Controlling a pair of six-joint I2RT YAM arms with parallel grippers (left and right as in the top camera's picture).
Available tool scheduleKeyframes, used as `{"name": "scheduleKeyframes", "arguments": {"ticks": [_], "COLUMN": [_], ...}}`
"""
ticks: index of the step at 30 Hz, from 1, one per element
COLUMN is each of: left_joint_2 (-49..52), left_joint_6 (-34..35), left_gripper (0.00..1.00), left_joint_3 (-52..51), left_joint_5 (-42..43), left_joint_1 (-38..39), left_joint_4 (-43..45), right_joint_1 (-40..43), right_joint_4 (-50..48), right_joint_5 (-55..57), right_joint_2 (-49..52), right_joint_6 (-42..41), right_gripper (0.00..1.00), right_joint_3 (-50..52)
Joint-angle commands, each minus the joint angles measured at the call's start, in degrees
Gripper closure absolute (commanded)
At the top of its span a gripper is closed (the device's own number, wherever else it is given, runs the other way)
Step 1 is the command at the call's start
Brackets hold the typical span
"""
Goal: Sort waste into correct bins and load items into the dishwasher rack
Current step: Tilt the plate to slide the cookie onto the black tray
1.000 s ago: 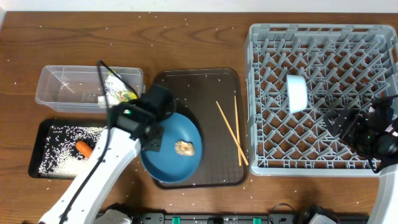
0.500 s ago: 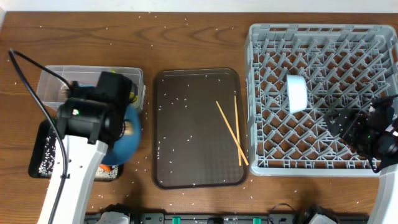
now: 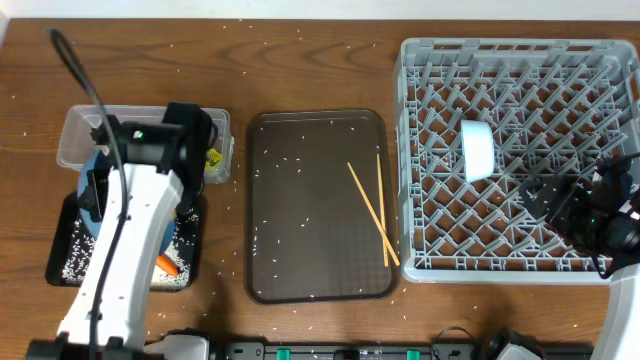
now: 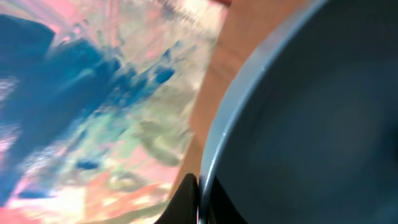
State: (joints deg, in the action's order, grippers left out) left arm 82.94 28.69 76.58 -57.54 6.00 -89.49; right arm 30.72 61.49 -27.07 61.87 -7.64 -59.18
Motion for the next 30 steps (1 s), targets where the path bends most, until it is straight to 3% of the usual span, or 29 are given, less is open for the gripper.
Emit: {"name": "scheduleKeyframes", "arguments": {"ticks": [1,8,12,22,27,30], "left_joint_2": [-0.3,0.2,2.1,4.1,2.6,0.6], "left_joint_6": [5.9,4.0,-0.6,-0.3,-0.2,4.5], "left_gripper": [0.94,0.94,0.94,0.94,0.94,0.94], "left_joint_3": [1.2,1.2,0.6,0.5,0.8,1.7], "left_joint_5": [-5.9,-10.7,-13.7,-13.7,-6.4,-0.7], "left_joint_1": [-0.2,-0.2,-0.9,-2.4,-2.0,-2.0], "left_joint_4": [-3.7,-7.3,-7.3,-5.8,-1.9,-0.6], "right_joint_1": [-0.9,-0.9,-0.9,-0.9,-0.9,-0.9], "right_joint_4": [-0.1,-0.7,-0.8,0.0,0.0,0.1], "right_joint_5": [-0.6,-0.6,-0.6,-0.6,-0.6,-0.6], "right_joint_2": [-0.1,-0.1,-0.1,-0.1,-0.1,-0.1], "right_joint_6": [-0.6,-0.2,-0.1,0.0,0.0,0.5], "right_gripper": [0.14,0.12,0.12,0.12,0.12,0.12], "right_joint_3": [-0.7,-0.7,-0.7,-0.7,-0.7,-0.7]}}
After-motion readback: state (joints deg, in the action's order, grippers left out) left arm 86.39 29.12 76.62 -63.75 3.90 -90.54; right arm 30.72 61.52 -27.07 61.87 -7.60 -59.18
